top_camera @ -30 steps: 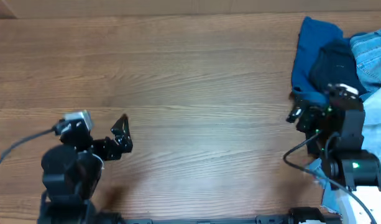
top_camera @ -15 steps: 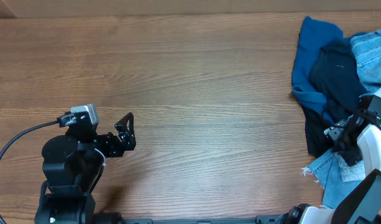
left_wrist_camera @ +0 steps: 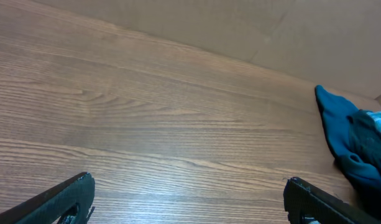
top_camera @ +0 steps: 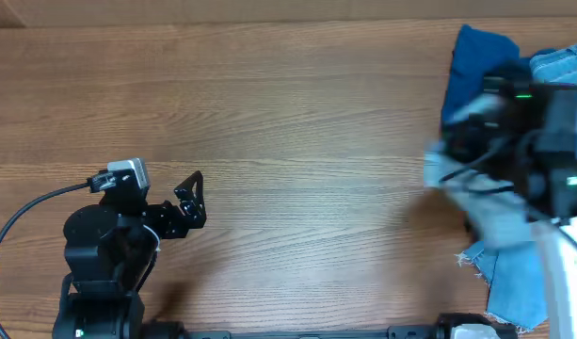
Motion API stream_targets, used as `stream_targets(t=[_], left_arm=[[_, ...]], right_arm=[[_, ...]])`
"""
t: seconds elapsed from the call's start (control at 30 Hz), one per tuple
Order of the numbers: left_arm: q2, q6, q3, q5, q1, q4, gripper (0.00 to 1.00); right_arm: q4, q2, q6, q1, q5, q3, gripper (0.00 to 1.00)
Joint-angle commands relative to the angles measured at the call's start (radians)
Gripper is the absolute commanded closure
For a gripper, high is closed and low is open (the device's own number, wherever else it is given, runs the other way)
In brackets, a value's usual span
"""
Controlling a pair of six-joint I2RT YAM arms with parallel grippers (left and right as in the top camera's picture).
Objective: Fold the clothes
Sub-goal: 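Grasp the light-blue jeans from the pile with the right gripper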
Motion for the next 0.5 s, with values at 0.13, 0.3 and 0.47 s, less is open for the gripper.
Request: stream_targets(t=[0.13, 0.3, 0.47], left_arm=[[-0.001, -0.003, 0.023, 0.014, 0.007, -0.018, 0.0], [-0.001, -0.003, 0.023, 0.013, 0.007, -0.026, 0.0], [-0.001, -0.003, 0.022, 0.014, 0.006, -0.068, 0.0]], right_arm=[[0.395, 0.354, 0.056, 0.524, -0.027, 0.026, 0.58], [0.442, 0.404, 0.0, 0.505, 0.056, 0.029, 0.07], [0.132, 0.305, -0.081, 0.355, 0.404, 0.032, 0.0]])
